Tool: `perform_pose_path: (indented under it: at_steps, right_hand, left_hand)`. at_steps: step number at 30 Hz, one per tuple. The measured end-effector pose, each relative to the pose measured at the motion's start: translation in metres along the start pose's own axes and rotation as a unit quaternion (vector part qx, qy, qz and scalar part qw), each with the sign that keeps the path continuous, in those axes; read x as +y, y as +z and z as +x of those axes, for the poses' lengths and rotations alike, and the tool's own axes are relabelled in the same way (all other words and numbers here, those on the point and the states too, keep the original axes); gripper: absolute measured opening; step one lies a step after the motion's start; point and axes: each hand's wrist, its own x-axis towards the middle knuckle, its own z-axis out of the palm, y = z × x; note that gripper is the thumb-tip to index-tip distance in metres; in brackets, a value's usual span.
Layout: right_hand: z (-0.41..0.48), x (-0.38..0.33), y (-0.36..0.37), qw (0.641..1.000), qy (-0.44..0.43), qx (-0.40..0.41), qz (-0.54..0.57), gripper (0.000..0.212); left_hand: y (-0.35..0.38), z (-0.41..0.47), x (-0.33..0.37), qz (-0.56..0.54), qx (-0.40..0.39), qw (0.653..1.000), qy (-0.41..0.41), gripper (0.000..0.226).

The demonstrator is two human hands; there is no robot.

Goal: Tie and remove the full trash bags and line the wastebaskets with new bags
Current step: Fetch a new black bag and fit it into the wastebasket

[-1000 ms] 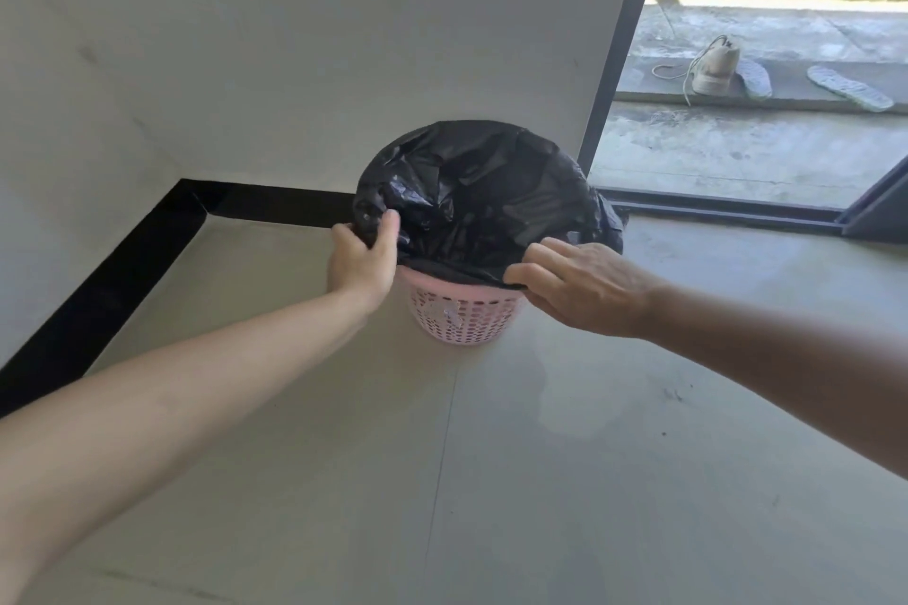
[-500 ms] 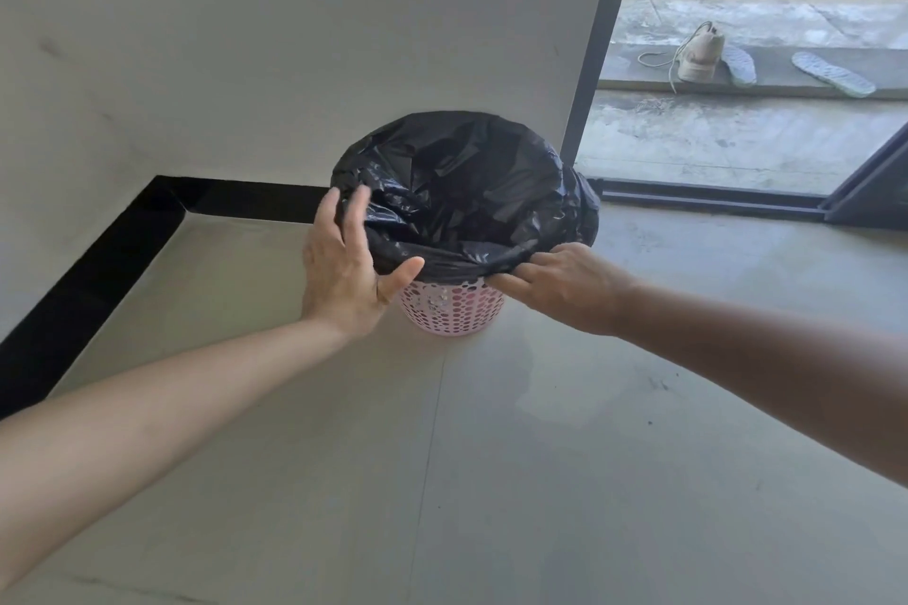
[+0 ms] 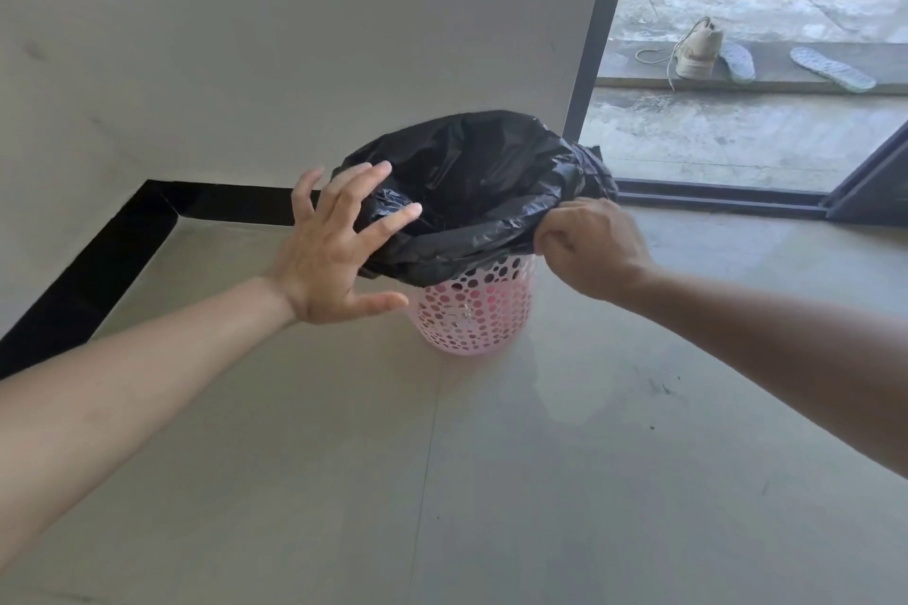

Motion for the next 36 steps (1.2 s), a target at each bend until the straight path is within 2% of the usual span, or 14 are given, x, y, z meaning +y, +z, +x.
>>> perform_pose_path:
  at_steps: [4,6,8,10,12,15,17,19,22,25,26,30,34,36]
  right_hand:
    - [-0.001,0.013,-0.001,0.982,-0.132,-0.109,-0.086,0.041]
    - [-0.006,0.017,0.001,0.944,-0.166,-0.220,-0.180,0.040]
    - [-0.010,0.018,0.003,0.899,-0.165,-0.320,-0.248,0.046]
    - [-0.006,0.017,-0.003,0.896,-0.111,-0.368,-0.220,0.049]
    - [0.006,0.016,-0.016,0.928,-0.048,-0.330,-0.164,0.047]
    - [0.026,0.014,-0.039,0.986,0.070,-0.114,-0.104,0.034]
    - [0.036,0.014,-0.045,0.983,0.177,0.037,0.015,0.031]
    - [0.047,0.009,-0.042,0.965,0.241,0.076,0.076,0.033]
    - [0.063,-0.004,-0.028,0.942,0.307,0.025,0.133,0.049]
    - [0.078,-0.011,-0.009,0.912,0.359,-0.056,0.192,0.061]
    - [0.081,-0.013,-0.002,0.897,0.371,-0.076,0.228,0.060]
    - [0.078,-0.015,0.025,0.840,0.429,-0.110,0.313,0.064]
    - [0.087,-0.007,0.031,0.839,0.441,-0.143,0.285,0.079]
    - [0.091,-0.006,0.030,0.888,0.401,-0.206,0.090,0.116]
  left_hand:
    - [0.002,0.010,-0.008,-0.061,0.014,0.998,-0.032,0.072]
    - [0.011,0.010,-0.008,-0.046,-0.027,0.998,0.027,0.069]
    - [0.022,0.007,-0.008,-0.013,-0.051,0.993,0.103,0.065]
    - [0.029,0.006,-0.009,0.020,-0.036,0.989,0.145,0.056]
    - [0.028,0.011,-0.010,0.036,-0.038,0.986,0.155,0.053]
    - [0.021,0.014,-0.007,0.019,-0.069,0.989,0.132,0.066]
    - [0.017,0.010,-0.004,0.001,-0.111,0.989,0.098,0.078]
    - [0.013,0.010,-0.002,-0.037,-0.123,0.990,0.058,0.090]
    - [0.000,0.024,0.004,-0.135,-0.049,0.988,-0.062,0.078]
    - [0.004,0.043,0.000,-0.089,0.046,0.976,-0.196,0.046]
    - [0.008,0.048,-0.004,-0.061,0.015,0.963,-0.263,0.039]
    - [0.017,0.056,-0.011,-0.129,-0.215,0.829,-0.499,0.080]
    - [0.017,0.065,-0.021,-0.075,-0.271,0.824,-0.492,0.080]
    - [0.017,0.069,-0.021,0.030,-0.348,0.821,-0.451,0.089]
